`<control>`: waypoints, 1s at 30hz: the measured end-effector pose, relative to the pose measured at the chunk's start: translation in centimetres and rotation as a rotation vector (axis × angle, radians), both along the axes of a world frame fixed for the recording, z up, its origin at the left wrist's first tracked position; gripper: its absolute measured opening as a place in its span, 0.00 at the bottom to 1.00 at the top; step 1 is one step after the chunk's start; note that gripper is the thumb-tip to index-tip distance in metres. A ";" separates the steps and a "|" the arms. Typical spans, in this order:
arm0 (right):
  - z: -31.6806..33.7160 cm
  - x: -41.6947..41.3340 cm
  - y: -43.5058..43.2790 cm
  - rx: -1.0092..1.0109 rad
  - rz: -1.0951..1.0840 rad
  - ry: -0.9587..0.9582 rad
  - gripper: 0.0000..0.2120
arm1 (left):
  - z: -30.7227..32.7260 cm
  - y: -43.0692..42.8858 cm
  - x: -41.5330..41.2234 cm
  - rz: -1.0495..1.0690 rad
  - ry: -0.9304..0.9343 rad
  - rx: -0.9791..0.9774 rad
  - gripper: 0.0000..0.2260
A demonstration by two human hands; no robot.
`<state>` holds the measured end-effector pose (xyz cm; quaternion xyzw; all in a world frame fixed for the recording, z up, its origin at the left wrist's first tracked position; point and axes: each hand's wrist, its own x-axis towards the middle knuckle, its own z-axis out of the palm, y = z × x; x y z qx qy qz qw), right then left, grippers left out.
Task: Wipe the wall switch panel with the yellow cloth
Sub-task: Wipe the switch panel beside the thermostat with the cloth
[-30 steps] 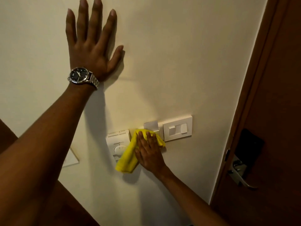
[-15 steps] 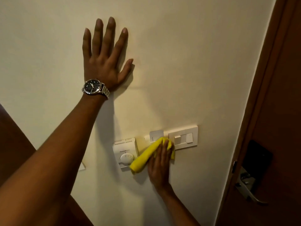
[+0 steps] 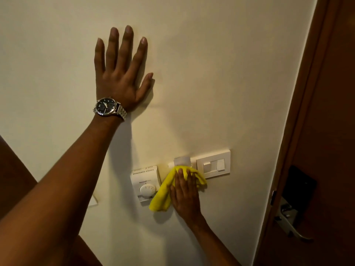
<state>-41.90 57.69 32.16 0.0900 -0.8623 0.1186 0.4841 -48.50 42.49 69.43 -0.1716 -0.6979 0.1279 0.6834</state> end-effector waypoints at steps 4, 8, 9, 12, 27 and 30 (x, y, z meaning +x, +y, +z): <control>-2.4 0.5 3.5 0.101 -0.045 -0.017 0.24 | -0.1 -0.2 -0.1 -0.004 0.018 0.010 0.30; 2.4 0.4 1.2 -0.413 -0.029 -0.022 0.30 | -0.2 -0.2 -0.2 -0.001 0.019 0.004 0.30; 3.4 0.3 -0.1 -0.513 -0.045 -0.039 0.30 | 0.0 0.0 -0.2 0.001 0.015 0.005 0.30; 1.9 1.2 -3.1 -0.453 -0.025 -0.116 0.26 | 0.3 0.1 0.0 -0.005 0.001 0.011 0.30; 2.3 0.1 -4.1 -0.532 0.006 0.007 0.29 | 0.0 -0.2 -0.1 -0.032 -0.022 0.015 0.29; -0.1 0.7 -2.4 -0.431 -0.020 0.045 0.29 | 0.0 0.0 0.2 -0.012 -0.037 0.010 0.30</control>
